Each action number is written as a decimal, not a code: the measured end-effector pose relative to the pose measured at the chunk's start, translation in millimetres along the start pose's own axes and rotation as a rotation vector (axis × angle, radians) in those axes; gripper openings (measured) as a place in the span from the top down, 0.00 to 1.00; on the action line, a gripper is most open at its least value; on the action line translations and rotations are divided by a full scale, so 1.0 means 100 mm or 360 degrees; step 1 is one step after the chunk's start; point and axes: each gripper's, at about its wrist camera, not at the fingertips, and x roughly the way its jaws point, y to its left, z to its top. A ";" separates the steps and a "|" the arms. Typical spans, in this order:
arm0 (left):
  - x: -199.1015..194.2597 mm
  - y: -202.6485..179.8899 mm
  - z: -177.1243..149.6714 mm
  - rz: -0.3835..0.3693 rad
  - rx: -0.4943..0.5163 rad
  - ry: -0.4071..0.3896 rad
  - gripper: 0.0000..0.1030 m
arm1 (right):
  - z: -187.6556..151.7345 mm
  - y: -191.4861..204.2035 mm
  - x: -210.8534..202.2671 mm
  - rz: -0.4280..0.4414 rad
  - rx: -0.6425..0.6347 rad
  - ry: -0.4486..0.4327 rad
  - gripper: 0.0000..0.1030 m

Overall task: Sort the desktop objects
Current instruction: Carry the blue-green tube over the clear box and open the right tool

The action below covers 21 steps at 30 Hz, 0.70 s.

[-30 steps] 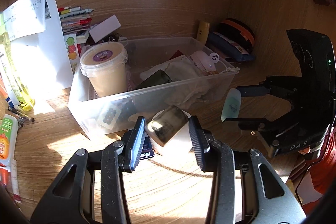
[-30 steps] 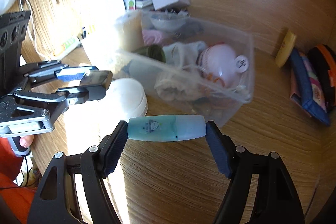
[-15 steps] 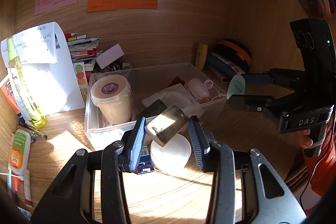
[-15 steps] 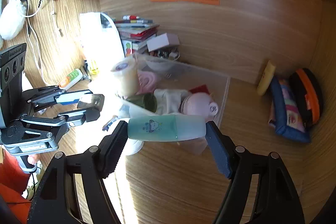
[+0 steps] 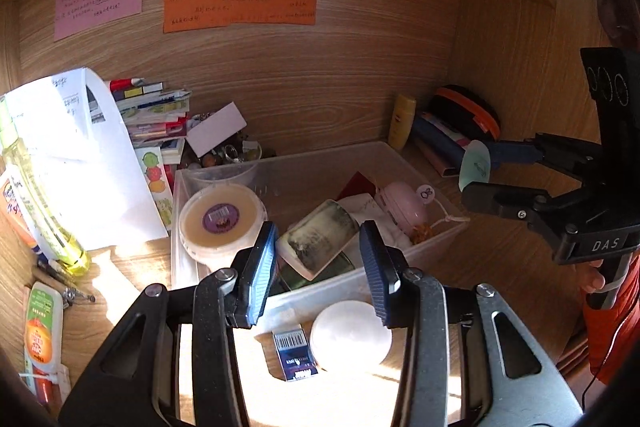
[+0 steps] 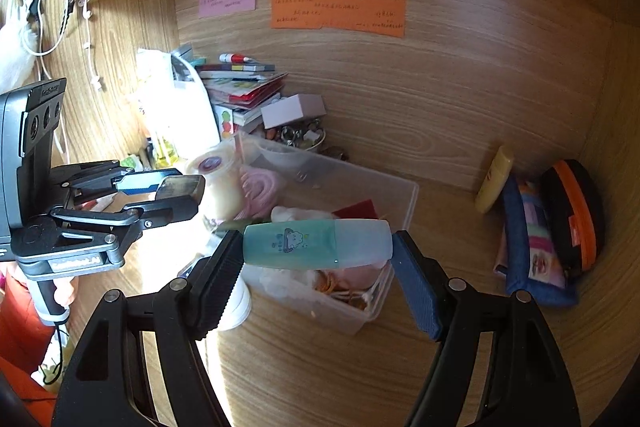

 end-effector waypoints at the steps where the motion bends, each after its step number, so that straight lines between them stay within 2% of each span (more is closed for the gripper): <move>1: 0.03 0.00 0.02 0.0005 0.0010 0.0003 0.60 | 0.02 -0.02 0.00 -0.0004 0.0002 -0.0009 0.31; 7: 0.18 0.02 0.18 -0.0018 0.0014 0.0028 0.60 | 0.17 -0.11 0.07 -0.0021 -0.0003 -0.0038 0.31; 14: 0.35 0.05 0.39 0.0008 0.0041 0.0032 0.60 | 0.29 -0.21 0.17 -0.0083 -0.0055 -0.0052 0.31; 21: 0.68 0.07 0.52 0.0007 0.0068 0.0145 0.60 | 0.42 -0.30 0.35 -0.0121 -0.0099 -0.0020 0.31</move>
